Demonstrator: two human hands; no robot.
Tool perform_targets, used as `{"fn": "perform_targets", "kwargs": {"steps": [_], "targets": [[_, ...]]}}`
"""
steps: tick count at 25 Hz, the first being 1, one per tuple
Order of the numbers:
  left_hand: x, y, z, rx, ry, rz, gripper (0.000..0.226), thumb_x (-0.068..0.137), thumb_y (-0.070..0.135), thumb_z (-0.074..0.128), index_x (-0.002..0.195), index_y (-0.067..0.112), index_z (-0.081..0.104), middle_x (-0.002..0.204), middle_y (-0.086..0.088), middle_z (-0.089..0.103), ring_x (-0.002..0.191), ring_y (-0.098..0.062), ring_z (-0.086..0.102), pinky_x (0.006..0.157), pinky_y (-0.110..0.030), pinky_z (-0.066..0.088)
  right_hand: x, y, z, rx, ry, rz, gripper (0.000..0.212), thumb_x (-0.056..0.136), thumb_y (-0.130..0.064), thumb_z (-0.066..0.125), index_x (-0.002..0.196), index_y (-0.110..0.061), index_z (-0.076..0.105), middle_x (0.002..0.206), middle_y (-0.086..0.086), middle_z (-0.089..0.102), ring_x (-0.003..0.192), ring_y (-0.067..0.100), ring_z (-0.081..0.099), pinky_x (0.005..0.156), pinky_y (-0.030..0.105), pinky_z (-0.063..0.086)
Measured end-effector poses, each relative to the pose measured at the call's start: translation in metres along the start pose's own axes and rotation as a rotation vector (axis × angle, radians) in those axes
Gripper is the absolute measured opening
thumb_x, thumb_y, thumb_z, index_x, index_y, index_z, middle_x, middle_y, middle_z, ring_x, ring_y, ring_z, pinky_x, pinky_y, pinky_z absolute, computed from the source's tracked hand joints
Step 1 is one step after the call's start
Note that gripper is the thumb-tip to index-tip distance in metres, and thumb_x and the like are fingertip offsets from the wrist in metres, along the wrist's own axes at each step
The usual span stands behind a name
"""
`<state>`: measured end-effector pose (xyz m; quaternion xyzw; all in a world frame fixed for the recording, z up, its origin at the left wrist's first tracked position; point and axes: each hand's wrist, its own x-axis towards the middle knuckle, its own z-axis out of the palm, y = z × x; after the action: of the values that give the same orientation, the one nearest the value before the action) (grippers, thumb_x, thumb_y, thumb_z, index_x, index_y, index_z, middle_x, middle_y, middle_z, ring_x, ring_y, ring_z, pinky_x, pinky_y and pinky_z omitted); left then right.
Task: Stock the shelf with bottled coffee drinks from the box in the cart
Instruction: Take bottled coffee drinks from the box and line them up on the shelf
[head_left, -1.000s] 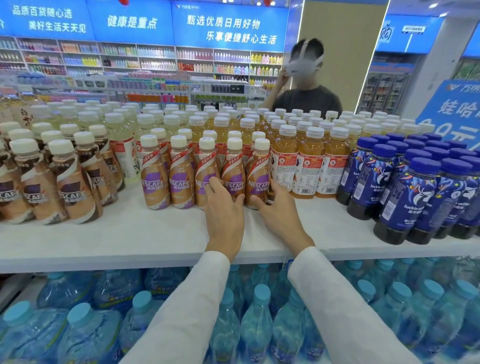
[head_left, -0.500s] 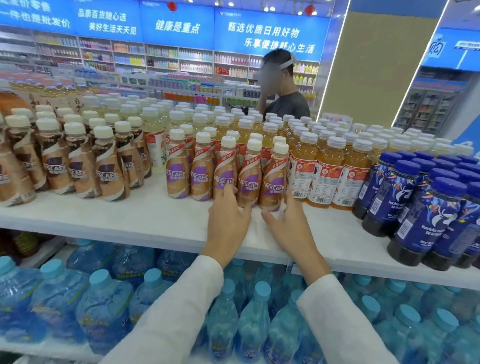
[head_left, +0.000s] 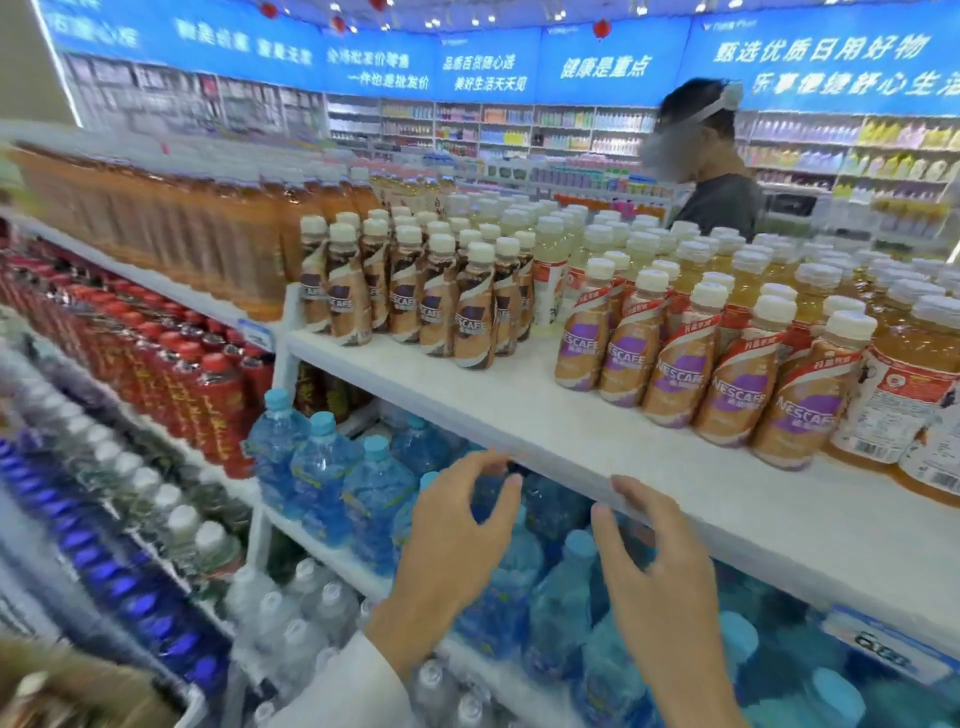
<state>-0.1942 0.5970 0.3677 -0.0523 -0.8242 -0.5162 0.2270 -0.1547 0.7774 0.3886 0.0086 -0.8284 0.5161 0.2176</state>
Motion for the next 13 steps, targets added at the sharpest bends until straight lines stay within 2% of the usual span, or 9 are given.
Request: {"fn": "perform_targets", "kwargs": {"steps": [3,6,8,10,13], "targets": [[-0.018,-0.041,-0.051,0.012,0.094,-0.085,0.025,0.094,0.054,0.059,0.114,0.040,0.065,0.109,0.029,0.068,0.111,0.008,0.061,0.096,-0.025,0.052,-0.017,-0.004,0.057,0.074,-0.114,0.004,0.028,0.094,-0.039,0.065,0.123,-0.041,0.063,0.122,-0.033,0.060,0.117,-0.009,0.055,0.098,0.019,0.041],[-0.038,-0.087,-0.111,0.062,0.193,-0.197,0.021,0.097,0.040,0.065,0.117,0.034,0.066,0.110,0.025,0.069,0.108,0.007,0.062,0.095,-0.024,0.052,-0.037,-0.011,0.125,0.089,-0.270,0.052,0.032,0.094,-0.040,0.065,0.126,-0.036,0.064,0.125,-0.025,0.062,0.119,0.004,0.057,0.105,0.030,0.042],[-0.056,-0.116,-0.156,0.116,0.238,-0.268,0.021,0.097,0.039,0.064,0.118,0.037,0.065,0.110,0.026,0.068,0.105,0.011,0.062,0.091,-0.017,0.050,-0.056,-0.015,0.171,0.082,-0.375,0.084,0.033,0.095,-0.037,0.066,0.128,-0.032,0.063,0.128,-0.018,0.063,0.122,0.009,0.057,0.109,0.035,0.042],[-0.080,-0.146,-0.204,0.182,0.267,-0.357,0.023,0.098,0.044,0.061,0.121,0.039,0.064,0.111,0.028,0.066,0.105,0.012,0.060,0.089,-0.012,0.048,-0.077,-0.021,0.221,0.066,-0.477,0.122,0.032,0.095,-0.032,0.067,0.127,-0.027,0.065,0.127,-0.010,0.065,0.121,0.014,0.059,0.108,0.037,0.044],[-0.123,-0.194,-0.270,0.247,0.328,-0.505,0.019,0.098,0.045,0.060,0.117,0.042,0.061,0.109,0.028,0.066,0.097,0.010,0.060,0.084,-0.016,0.048,-0.114,-0.029,0.293,0.014,-0.625,0.164,0.027,0.095,-0.029,0.069,0.121,-0.025,0.067,0.121,-0.006,0.067,0.115,0.016,0.060,0.103,0.034,0.044]]}}
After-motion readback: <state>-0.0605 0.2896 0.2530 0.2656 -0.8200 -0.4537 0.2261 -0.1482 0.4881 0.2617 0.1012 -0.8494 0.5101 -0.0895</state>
